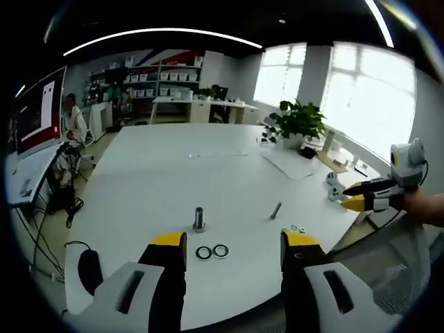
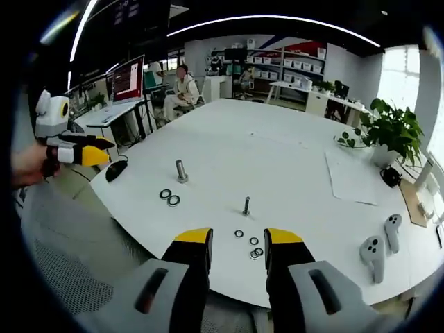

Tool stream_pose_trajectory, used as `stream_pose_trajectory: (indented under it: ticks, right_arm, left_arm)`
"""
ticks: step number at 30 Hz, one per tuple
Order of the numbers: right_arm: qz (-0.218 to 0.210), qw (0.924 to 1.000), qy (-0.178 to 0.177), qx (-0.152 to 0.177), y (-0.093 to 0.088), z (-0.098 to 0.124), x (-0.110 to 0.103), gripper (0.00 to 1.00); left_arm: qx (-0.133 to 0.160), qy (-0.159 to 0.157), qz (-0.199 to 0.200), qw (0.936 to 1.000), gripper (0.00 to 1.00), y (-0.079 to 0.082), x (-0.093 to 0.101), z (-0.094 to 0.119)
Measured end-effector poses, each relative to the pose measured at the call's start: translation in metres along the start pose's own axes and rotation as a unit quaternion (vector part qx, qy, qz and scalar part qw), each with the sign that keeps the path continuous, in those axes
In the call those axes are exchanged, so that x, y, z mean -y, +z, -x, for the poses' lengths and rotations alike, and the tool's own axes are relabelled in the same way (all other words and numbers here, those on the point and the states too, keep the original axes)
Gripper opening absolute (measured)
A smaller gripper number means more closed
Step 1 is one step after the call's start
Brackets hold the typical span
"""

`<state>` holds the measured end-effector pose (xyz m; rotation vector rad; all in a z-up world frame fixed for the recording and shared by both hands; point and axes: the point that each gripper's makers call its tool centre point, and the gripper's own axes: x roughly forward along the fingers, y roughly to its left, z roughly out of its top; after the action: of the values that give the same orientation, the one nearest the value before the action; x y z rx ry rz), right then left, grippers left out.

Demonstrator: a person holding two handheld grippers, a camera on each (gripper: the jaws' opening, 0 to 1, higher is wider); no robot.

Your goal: Place the washer onto the threaded stud by aligning its center hole with the stud, sliding it down to the base, and recovering from edge contact or off-axis alignment until the washer reaches the visible bottom stop.

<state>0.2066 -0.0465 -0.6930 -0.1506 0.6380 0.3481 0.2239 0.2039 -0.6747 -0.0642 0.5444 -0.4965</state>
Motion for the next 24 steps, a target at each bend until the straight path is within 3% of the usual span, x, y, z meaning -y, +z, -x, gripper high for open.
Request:
stream_pose_trajectory:
  ticks: [24]
  right_arm:
    - [0.022, 0.9996, -0.018, -0.008, 0.0016, 0.0003, 0.0046, 0.33]
  left_arm:
    - [-0.002, -0.011, 0.005, 0.9999, 0.54, -0.0004, 0.0008, 0.0]
